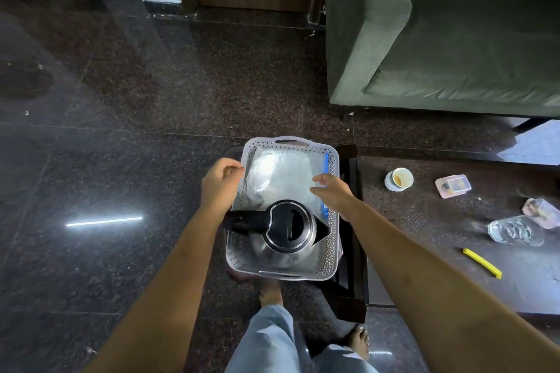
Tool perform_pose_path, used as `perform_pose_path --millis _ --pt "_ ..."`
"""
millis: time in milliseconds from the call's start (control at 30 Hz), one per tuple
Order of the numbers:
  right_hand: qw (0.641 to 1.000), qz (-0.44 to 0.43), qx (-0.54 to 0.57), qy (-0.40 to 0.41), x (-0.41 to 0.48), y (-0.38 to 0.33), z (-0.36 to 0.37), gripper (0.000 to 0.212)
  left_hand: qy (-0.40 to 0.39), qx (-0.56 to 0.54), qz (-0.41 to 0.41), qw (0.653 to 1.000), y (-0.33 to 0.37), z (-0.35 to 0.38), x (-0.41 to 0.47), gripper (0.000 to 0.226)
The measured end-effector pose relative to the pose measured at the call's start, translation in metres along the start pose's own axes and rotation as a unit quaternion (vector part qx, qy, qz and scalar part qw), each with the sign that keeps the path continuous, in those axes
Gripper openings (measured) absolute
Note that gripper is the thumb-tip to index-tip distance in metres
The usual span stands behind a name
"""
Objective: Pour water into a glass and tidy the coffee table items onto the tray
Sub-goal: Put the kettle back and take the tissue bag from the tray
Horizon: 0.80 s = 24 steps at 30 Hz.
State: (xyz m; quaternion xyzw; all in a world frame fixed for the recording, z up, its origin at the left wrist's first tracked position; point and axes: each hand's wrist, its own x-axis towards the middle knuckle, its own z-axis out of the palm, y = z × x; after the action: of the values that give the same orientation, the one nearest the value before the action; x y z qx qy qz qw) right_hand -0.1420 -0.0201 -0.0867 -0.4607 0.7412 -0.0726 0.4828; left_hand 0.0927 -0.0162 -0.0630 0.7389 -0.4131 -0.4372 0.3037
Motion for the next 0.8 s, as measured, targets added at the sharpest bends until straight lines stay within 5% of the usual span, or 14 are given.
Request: perform_pose_path --millis 300,533,800 --pt "0.995 0.079 -0.054 -0.041 0.037 0.027 0.035 0.053 -0.293 0.217 -0.068 0.929 -0.008 0.059 0.04 0.026" --pt "0.984 0.14 -0.041 -0.102 0.049 0.033 0.046 0.043 -0.298 0.235 -0.074 0.922 -0.022 0.065 0.048 0.026" --pt "0.994 0.107 -0.014 -0.034 0.052 0.03 0.037 0.035 -0.294 0.223 -0.067 0.927 -0.015 0.06 0.044 0.027"
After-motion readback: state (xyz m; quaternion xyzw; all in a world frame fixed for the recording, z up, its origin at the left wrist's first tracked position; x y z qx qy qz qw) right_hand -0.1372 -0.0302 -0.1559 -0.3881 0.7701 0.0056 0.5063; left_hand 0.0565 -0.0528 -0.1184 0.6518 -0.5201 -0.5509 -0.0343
